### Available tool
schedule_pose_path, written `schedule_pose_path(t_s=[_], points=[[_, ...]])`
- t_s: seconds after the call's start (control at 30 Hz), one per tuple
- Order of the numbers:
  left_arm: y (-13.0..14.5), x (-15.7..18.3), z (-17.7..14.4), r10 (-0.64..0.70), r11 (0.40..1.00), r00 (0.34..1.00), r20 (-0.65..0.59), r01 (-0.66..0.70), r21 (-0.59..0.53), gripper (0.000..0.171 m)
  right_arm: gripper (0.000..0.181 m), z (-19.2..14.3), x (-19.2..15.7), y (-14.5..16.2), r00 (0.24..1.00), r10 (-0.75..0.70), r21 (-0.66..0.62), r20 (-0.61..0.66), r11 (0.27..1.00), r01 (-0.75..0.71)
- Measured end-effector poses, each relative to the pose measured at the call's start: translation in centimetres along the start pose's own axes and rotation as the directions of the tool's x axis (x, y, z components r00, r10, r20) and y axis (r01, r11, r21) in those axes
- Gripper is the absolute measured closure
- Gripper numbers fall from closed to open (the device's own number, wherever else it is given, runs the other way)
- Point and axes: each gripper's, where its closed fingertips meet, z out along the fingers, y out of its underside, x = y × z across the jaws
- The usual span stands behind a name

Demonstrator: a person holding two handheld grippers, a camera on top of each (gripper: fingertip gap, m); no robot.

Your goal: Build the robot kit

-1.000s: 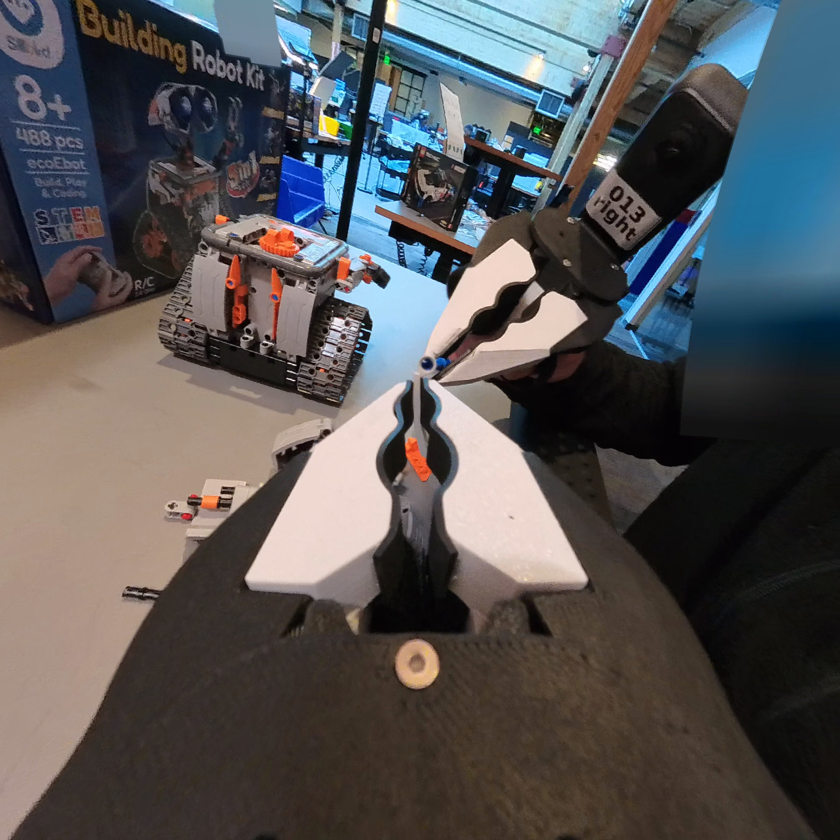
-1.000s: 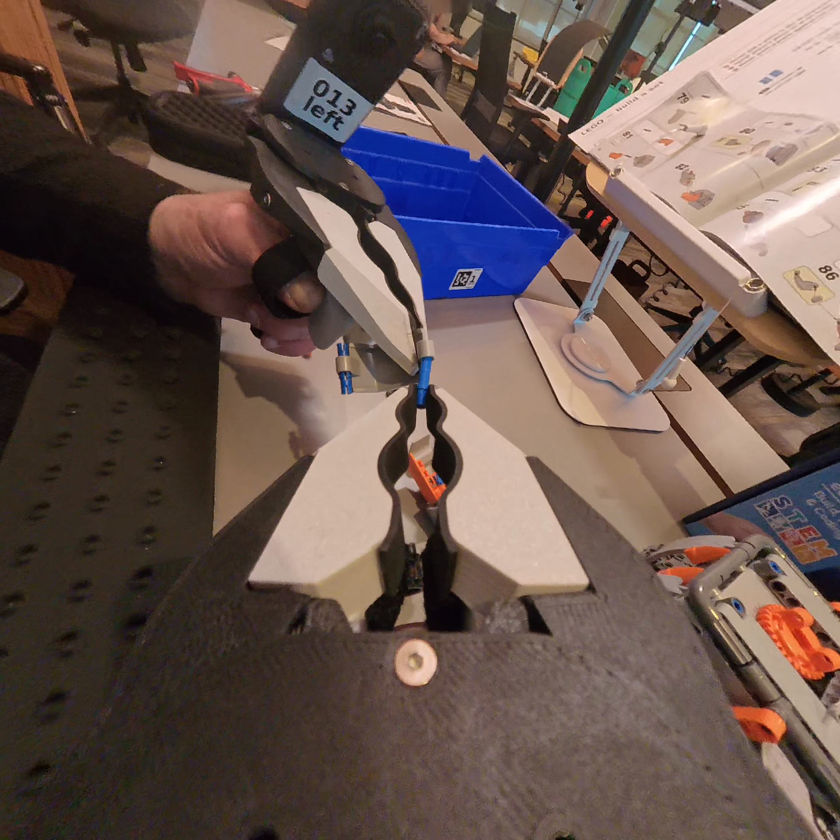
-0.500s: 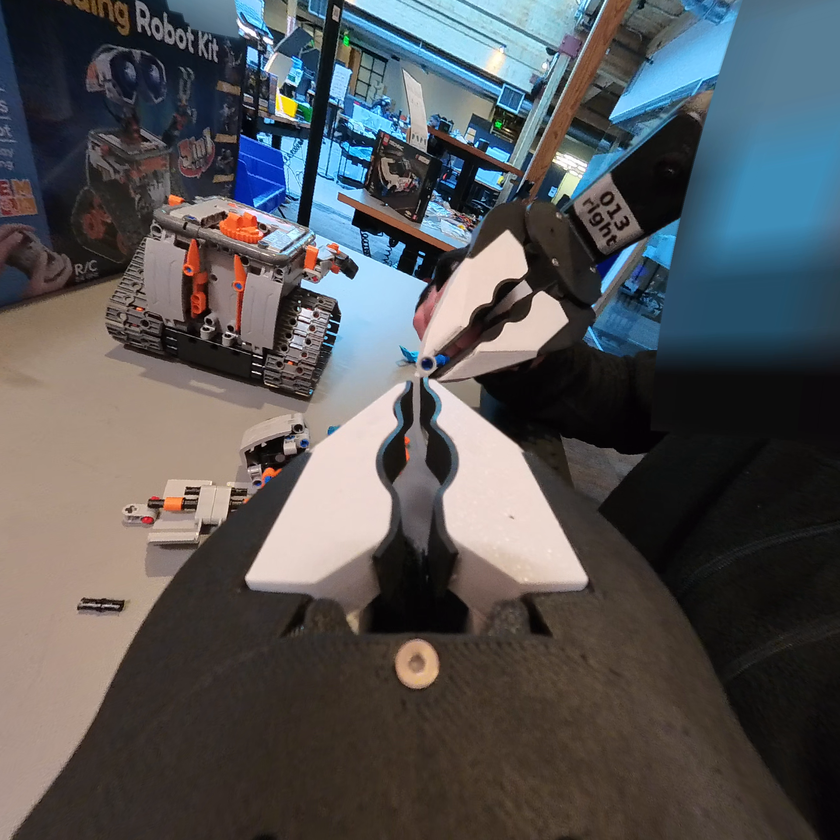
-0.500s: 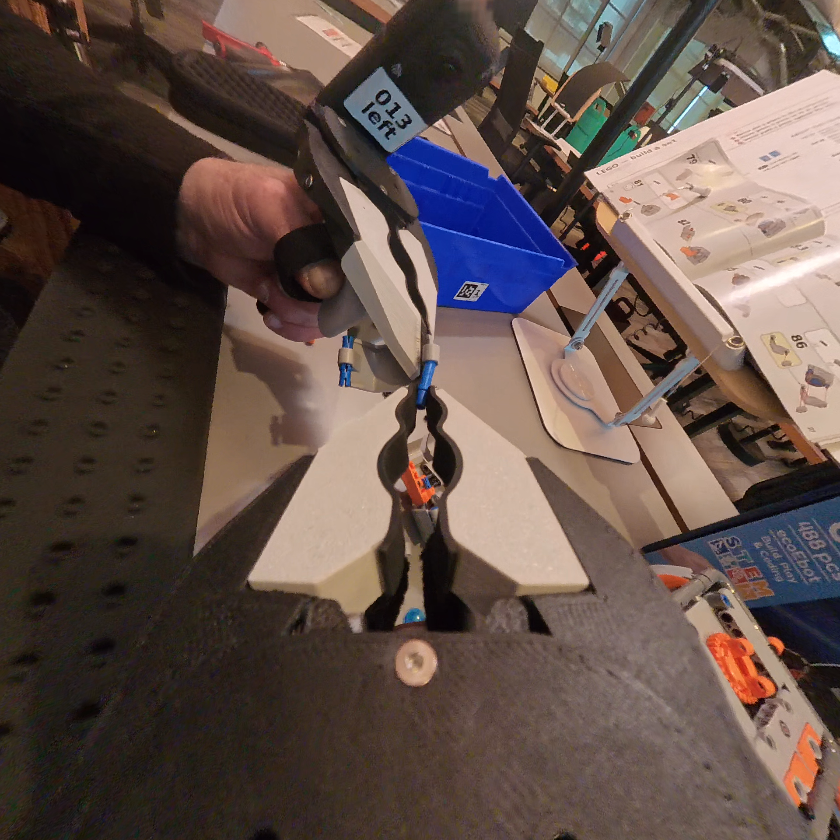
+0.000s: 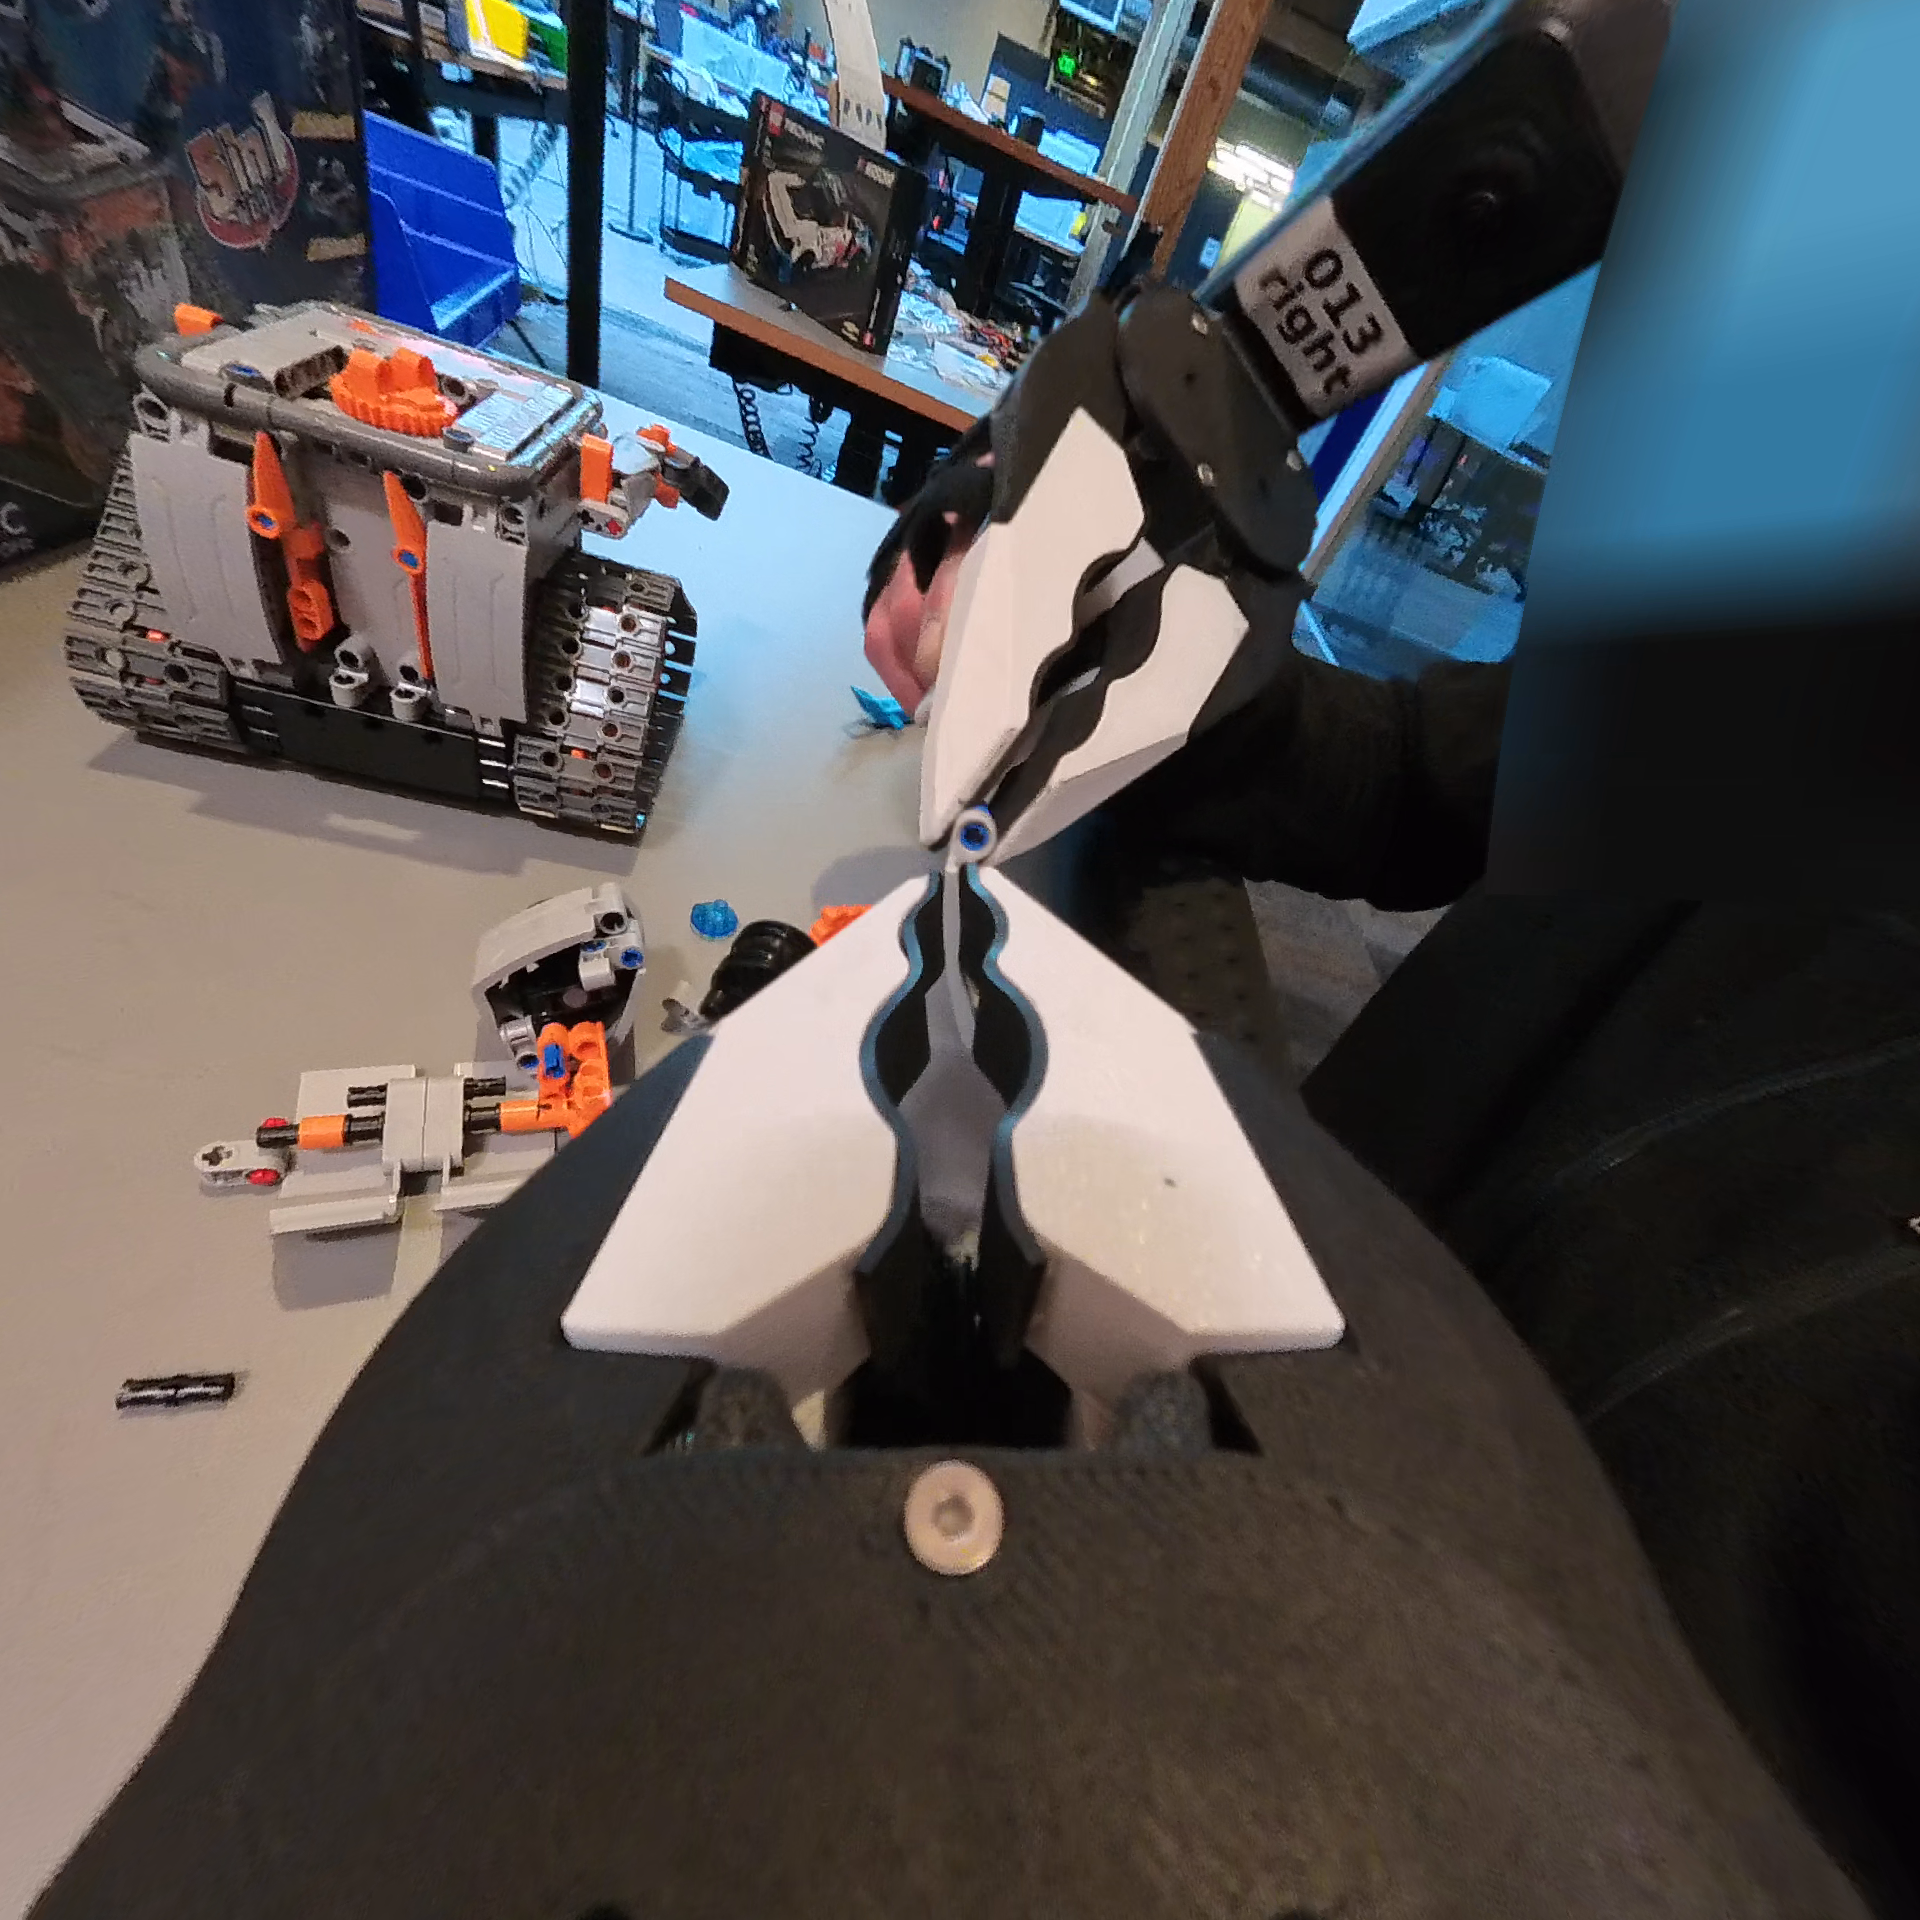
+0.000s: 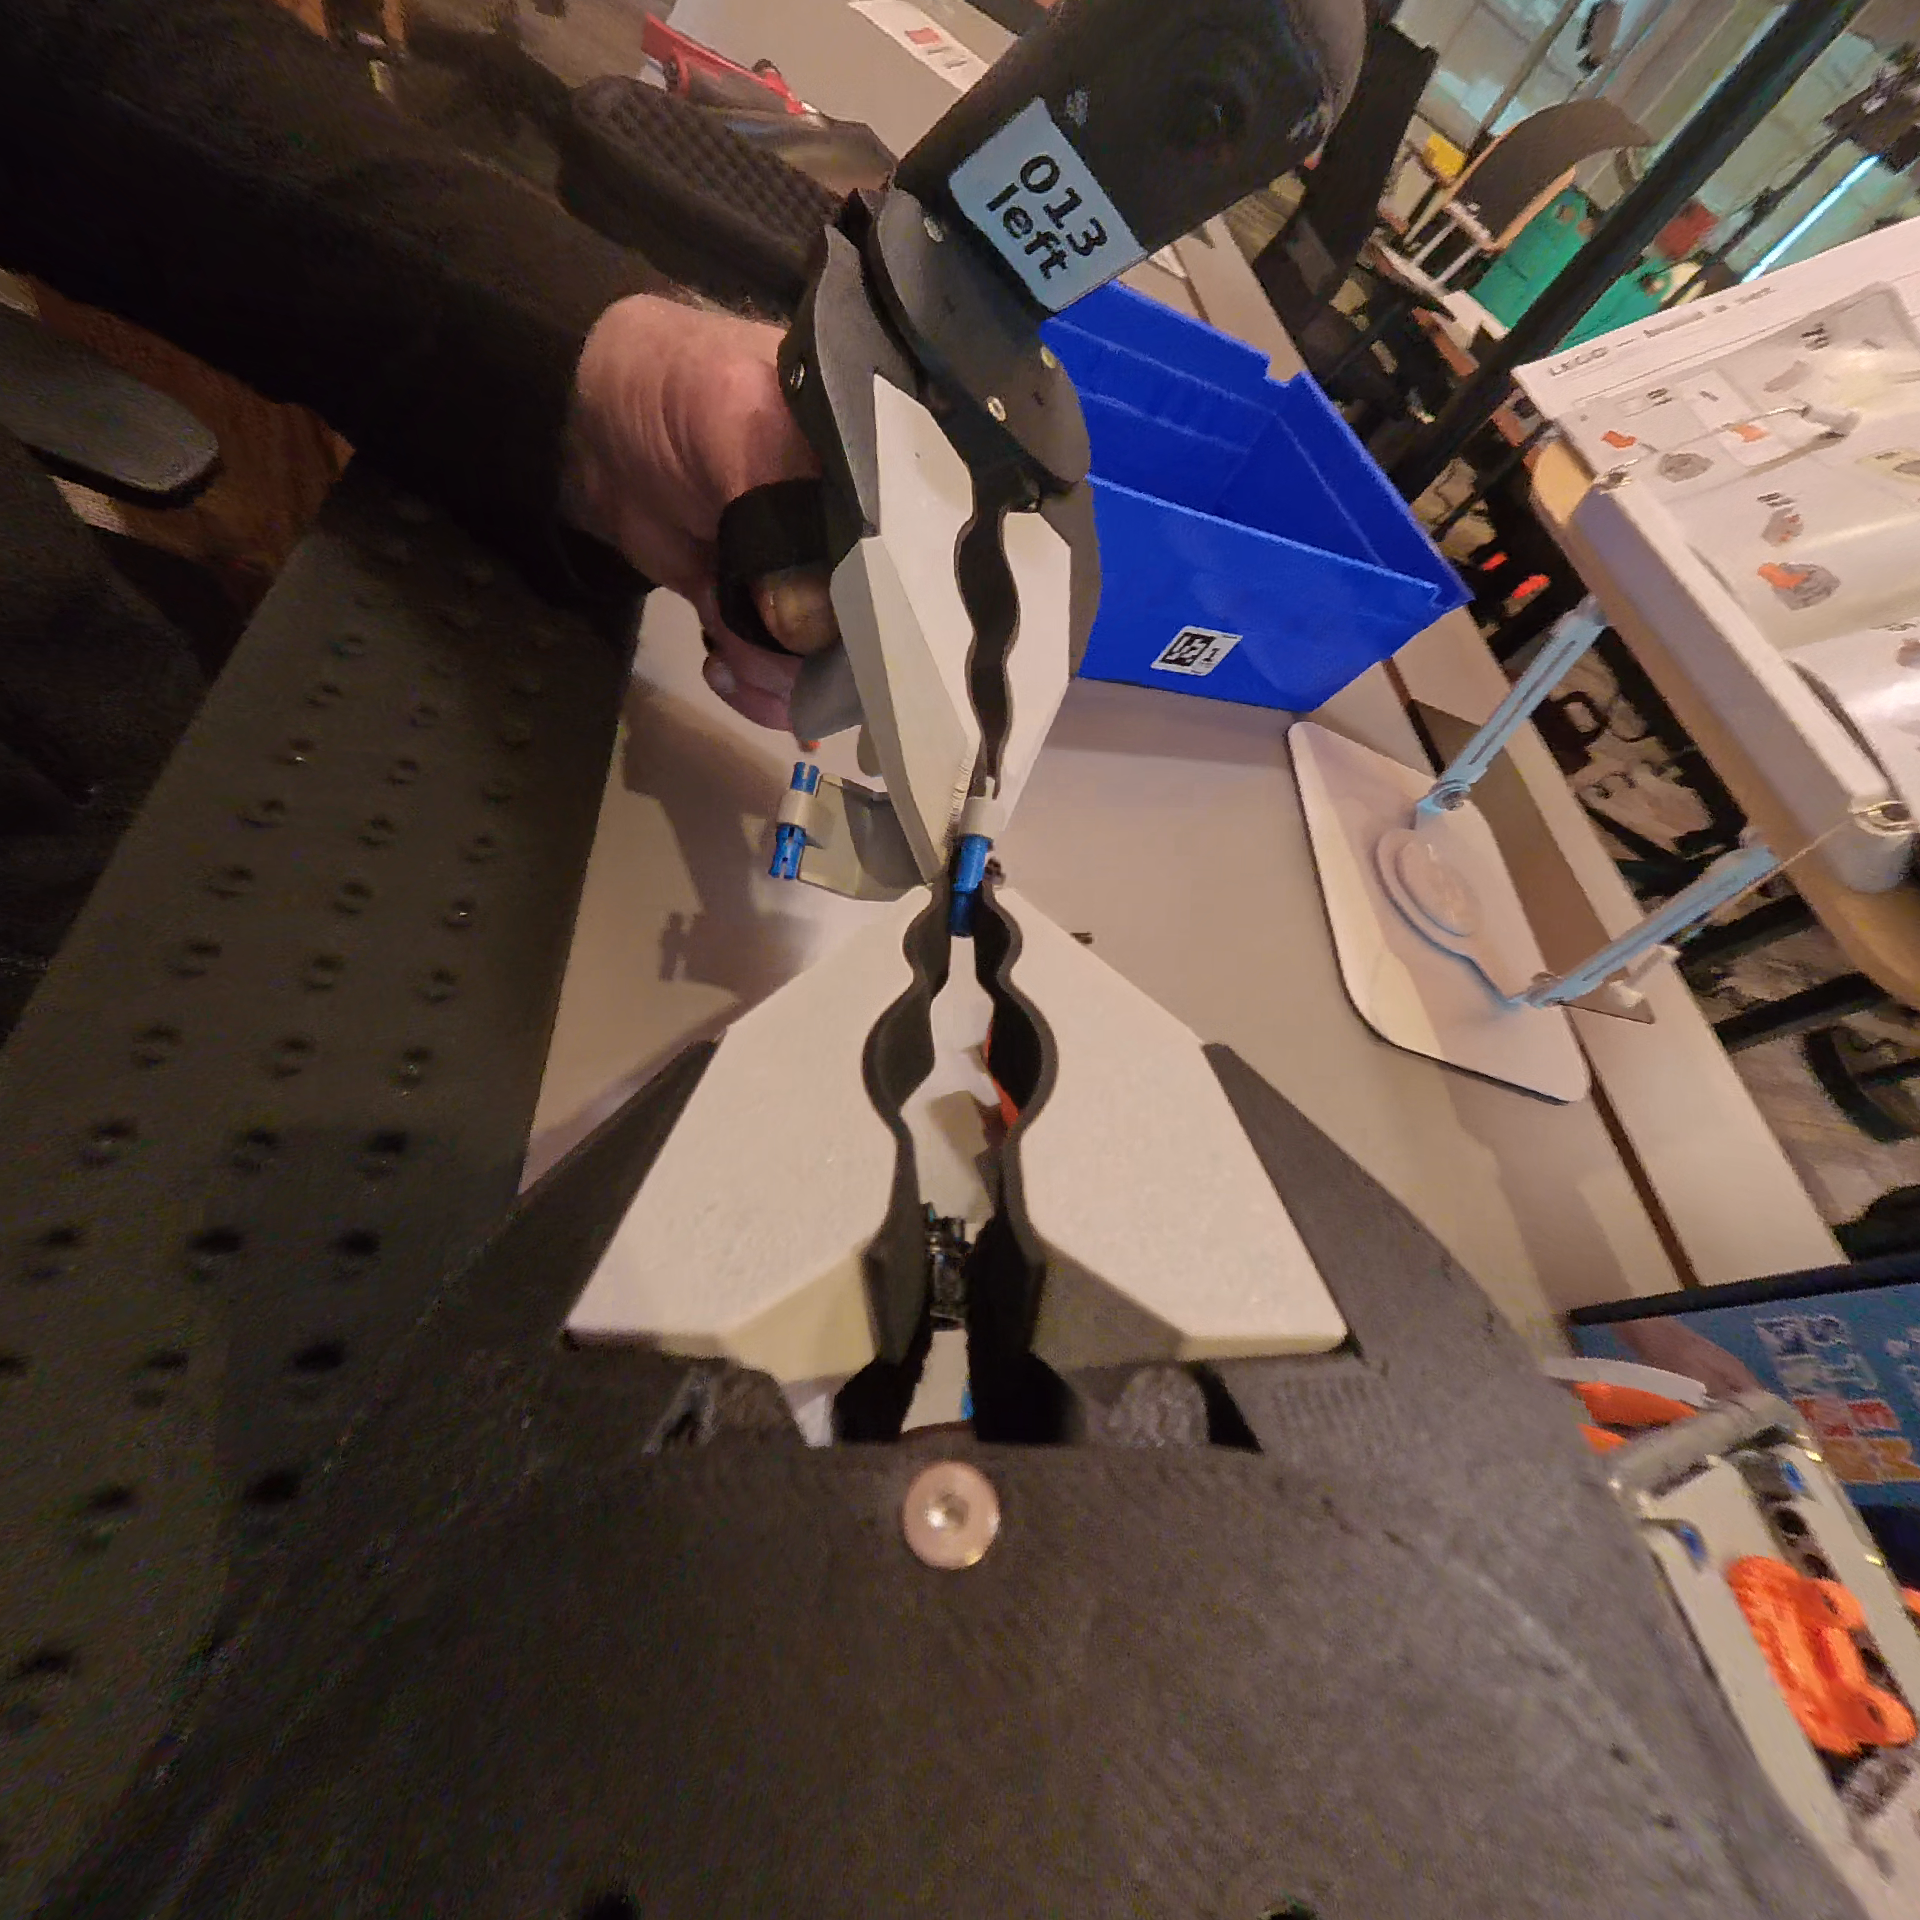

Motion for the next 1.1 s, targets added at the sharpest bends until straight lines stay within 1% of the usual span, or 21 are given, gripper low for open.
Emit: schedule_pose_path(t_s=[0.03, 0.13, 0.2, 0.27, 0.33, 0.4, 0.47, 0.53, 0.57, 0.63, 0.7, 0.73, 0.77, 0.8, 0.87, 0.9, 0.97, 1.07, 1.1], points=[[0.2, 0.0, 0.0, 0.0, 1.0, 1.0, -0.004, 0.0, -0.01, 0.171, 0.181, 0.0, -0.2, 0.1, 0.999, 0.024, 0.0, 0.026, 1.0, -0.024], [0.7, -0.6, 0.0, 0.039, 0.998, 0.999, 0.036, -0.037, -0.053, 0.171, 0.18, 0.5, -0.3, 0.9, 0.992, 0.102, -0.008, 0.077, 0.995, -0.102], [0.5, -0.5, -0.1, 0.064, 0.996, 0.997, 0.041, -0.061, -0.066, 0.171, 0.178, 0.4, -0.3, 0.8, 0.99, 0.109, 0.0, 0.093, 0.994, -0.11], [0.5, -0.5, -0.2, 0.078, 0.992, 0.996, 0.036, -0.073, -0.105, 0.171, 0.174, -0.5, 0.1, 0.6, 0.994, 0.07, 0.004, 0.08, 0.997, -0.071], [1.5, 0.3, -0.2, 0.039, 0.981, 0.998, -0.044, -0.047, -0.187, 0.171, 0.171, -1.1, 0.4, 0.8, 0.996, 0.05, -0.009, 0.07, 0.999, -0.05], [2.7, 0.2, 0.0, 0.045, 0.96, 0.998, -0.053, -0.058, -0.276, 0.171, 0.166, -0.9, -0.1, 1.0, 0.997, -0.052, -0.042, 0.06, 0.998, 0.055], [3.9, 0.6, 0.3, 0.007, 0.938, 0.996, -0.089, -0.037, -0.344, 0.171, 0.162, -0.1, -1.6, 1.7, 0.986, -0.136, -0.092, 0.1, 0.985, 0.145], [5.4, 0.4, 0.0, -0.007, 0.897, 0.996, -0.09, -0.034, -0.44, 0.171, 0.16, 0.8, -2.6, 3.0, 0.976, -0.172, -0.152, 0.135, 0.97, 0.192], [5.9, 0.0, -0.2, 0.008, 0.882, 0.998, -0.066, -0.039, -0.47, 0.171, 0.16, 1.1, -3.0, 3.3, 0.973, -0.17, -0.162, 0.153, 0.967, 0.195], [7.2, -1.0, -0.8, 0.076, 0.825, 0.997, -0.011, -0.069, -0.56, 0.171, 0.16, 1.5, -3.5, 3.7, 0.971, -0.16, -0.171, 0.179, 0.967, 0.191], [7.9, -2.2, -1.4, 0.152, 0.779, 0.987, 0.059, -0.083, -0.622, 0.171, 0.16, 1.7, -3.5, 3.7, 0.972, -0.148, -0.169, 0.181, 0.969, 0.179], [8.6, -2.8, -1.9, 0.196, 0.737, 0.978, 0.077, -0.095, -0.669, 0.171, 0.161, 1.7, -3.5, 3.8, 0.973, -0.138, -0.171, 0.184, 0.971, 0.17], [9.1, -3.0, -2.1, 0.221, 0.705, 0.972, 0.08, -0.103, -0.701, 0.171, 0.163, 1.8, -3.4, 4.0, 0.975, -0.133, -0.182, 0.177, 0.969, 0.165], [9.4, -3.2, -2.1, 0.234, 0.691, 0.968, 0.087, -0.102, -0.716, 0.171, 0.164, 2.0, -3.2, 4.2, 0.978, -0.122, -0.197, 0.168, 0.968, 0.154], [10.8, -3.8, -2.4, 0.279, 0.626, 0.956, 0.088, -0.112, -0.772, 0.171, 0.163, 2.4, -3.4, 4.5, 0.98, -0.094, -0.207, 0.177, 0.97, 0.131], [11.3, -4.1, -2.4, 0.299, 0.603, 0.95, 0.087, -0.117, -0.789, 0.171, 0.163, 2.6, -3.5, 4.6, 0.98, -0.083, -0.211, 0.182, 0.97, 0.121], [11.3, -3.9, -2.1, 0.295, 0.615, 0.952, 0.084, -0.122, -0.779, 0.171, 0.163, 3.0, -4.0, 4.5, 0.977, -0.059, -0.203, 0.203, 0.974, 0.101], [11.3, -4.0, -2.2, 0.32, 0.609, 0.943, 0.091, -0.131, -0.783, 0.171, 0.164, 3.5, -4.2, 4.4, 0.976, -0.01, -0.21, 0.216, 0.976, 0.056], [11.3, -3.9, -2.2, 0.327, 0.606, 0.941, 0.09, -0.136, -0.784, 0.171, 0.169, 3.7, -4.0, 4.5, 0.978, 0.005, -0.225, 0.209, 0.973, 0.043]])
